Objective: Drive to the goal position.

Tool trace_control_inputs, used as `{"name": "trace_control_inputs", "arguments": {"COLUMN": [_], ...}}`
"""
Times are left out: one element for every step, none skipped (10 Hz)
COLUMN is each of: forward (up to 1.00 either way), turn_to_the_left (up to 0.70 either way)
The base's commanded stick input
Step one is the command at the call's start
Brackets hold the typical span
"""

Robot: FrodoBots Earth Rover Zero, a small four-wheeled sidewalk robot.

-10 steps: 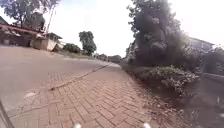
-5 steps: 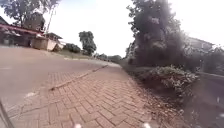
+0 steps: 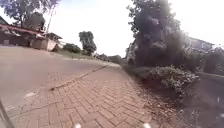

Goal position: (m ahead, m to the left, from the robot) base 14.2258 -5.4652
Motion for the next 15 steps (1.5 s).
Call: {"name": "trace_control_inputs", "arguments": {"forward": [0.66, 0.56, 0.5, 0.5, 0.5, 0.5, 0.5, 0.5, 0.5, 0.5, 0.5, 0.5, 0.5, 0.5, 0.5], "turn_to_the_left": [0.0, 0.0, 0.0, 0.0, 0.0, 0.0, 0.0, 0.0, 0.0, 0.0, 0.0, 0.0, 0.0, 0.0, 0.0]}}
